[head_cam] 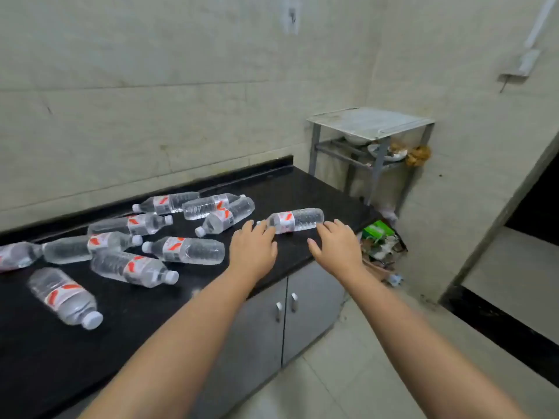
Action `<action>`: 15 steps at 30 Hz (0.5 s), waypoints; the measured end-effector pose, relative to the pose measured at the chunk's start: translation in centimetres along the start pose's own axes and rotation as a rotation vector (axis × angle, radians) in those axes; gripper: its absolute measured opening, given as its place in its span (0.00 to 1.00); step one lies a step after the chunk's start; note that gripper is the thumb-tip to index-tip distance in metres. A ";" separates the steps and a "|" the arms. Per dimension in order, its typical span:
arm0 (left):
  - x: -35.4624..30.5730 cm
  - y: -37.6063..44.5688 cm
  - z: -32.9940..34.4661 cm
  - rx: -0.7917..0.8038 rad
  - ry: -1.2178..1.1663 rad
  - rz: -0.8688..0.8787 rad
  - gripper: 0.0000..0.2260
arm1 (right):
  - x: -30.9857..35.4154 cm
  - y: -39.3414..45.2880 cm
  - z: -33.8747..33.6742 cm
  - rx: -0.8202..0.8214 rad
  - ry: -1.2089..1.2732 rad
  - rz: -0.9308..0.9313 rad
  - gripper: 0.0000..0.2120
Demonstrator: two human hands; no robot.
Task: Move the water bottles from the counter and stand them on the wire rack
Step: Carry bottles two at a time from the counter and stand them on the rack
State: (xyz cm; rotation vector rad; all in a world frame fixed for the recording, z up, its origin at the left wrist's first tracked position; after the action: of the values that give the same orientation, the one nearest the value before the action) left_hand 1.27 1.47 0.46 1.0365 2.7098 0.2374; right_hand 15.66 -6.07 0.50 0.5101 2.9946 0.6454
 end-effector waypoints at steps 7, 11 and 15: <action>9.8 8.7 5.1 0.087 -0.022 -0.159 0.17 | -0.6 8.4 10.7 0.306 -0.030 0.017 0.20; 12.6 12.2 8.1 0.152 -0.044 -0.226 0.17 | -0.7 12.9 14.8 0.353 -0.041 -0.048 0.22; 14.7 14.7 11.3 0.195 -0.049 -0.280 0.18 | -1.7 17.5 19.1 0.446 -0.018 -0.205 0.29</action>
State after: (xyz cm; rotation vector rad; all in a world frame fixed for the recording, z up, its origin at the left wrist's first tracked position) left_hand 3.03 23.01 -9.30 0.6836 2.8325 -0.1017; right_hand 24.63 15.99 -9.88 0.2101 3.1128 -0.0460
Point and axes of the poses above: each hand's wrist, its own y-axis towards the middle knuckle, its own z-axis out of the palm, x = y × z, the point moved 2 cm from there along y, towards the middle knuckle, and after that the axes turned 4 degrees about -y, right-handed, at the moved point
